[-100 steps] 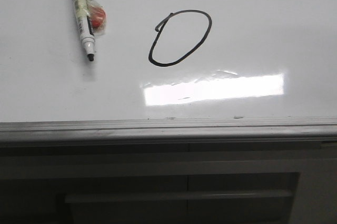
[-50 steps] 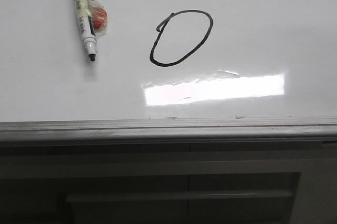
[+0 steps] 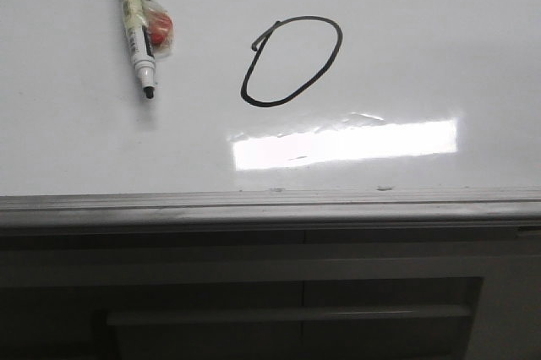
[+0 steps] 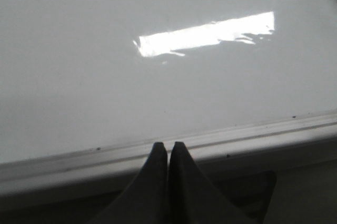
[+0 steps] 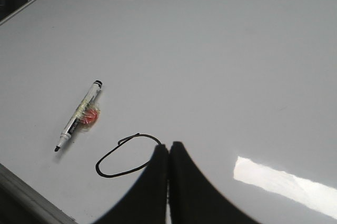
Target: Write number 0 on whiteboard
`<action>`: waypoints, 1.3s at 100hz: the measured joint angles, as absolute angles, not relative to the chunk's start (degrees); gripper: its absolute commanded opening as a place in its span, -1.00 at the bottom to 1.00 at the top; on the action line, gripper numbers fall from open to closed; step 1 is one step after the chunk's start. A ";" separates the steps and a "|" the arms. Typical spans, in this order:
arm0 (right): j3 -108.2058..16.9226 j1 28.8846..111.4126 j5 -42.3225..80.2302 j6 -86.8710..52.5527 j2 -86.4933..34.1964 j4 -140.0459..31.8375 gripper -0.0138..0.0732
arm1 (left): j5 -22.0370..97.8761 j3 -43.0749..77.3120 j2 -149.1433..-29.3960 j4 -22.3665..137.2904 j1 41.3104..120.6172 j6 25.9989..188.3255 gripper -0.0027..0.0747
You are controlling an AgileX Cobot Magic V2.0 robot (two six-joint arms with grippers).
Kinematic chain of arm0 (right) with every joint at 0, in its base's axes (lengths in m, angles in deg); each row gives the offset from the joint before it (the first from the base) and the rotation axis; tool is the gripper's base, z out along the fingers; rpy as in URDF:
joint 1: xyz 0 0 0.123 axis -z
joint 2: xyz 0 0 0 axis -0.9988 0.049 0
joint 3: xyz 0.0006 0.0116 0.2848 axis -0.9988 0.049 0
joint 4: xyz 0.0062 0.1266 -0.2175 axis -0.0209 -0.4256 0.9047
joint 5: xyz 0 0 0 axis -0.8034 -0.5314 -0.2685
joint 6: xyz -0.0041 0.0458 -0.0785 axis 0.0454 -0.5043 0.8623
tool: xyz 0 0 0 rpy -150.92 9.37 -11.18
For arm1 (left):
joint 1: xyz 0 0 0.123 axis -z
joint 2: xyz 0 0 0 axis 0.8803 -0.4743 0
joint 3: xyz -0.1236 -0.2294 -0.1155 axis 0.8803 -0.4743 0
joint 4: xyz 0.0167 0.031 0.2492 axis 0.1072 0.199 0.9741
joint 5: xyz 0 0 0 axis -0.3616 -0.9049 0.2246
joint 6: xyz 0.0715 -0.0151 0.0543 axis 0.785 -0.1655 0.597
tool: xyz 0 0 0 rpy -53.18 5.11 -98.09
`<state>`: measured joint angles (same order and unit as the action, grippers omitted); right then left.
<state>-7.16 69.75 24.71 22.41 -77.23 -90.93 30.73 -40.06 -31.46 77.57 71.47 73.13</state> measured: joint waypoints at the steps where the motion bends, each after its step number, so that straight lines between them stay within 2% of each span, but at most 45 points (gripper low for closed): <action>1: -7.16 69.75 24.71 22.41 -77.23 -90.93 -0.84 | 30.73 -40.21 -31.46 77.36 71.29 73.00 -0.98; 94: -6.91 69.75 24.08 22.41 -77.23 -90.75 -0.84 | 31.01 -40.32 -31.46 75.53 69.87 73.01 -0.98; 117: -1.44 70.00 6.73 21.38 -78.00 -85.34 -0.84 | 31.01 -40.32 -31.46 75.53 69.87 73.01 -0.98; 130: 4.71 70.23 -1.05 1.60 -78.29 -66.09 -0.84 | 31.01 -40.32 -31.46 75.53 69.87 73.01 -0.98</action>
<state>4.71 70.23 -1.05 1.60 -78.29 -66.09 31.01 -40.32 -31.46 75.53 69.87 73.01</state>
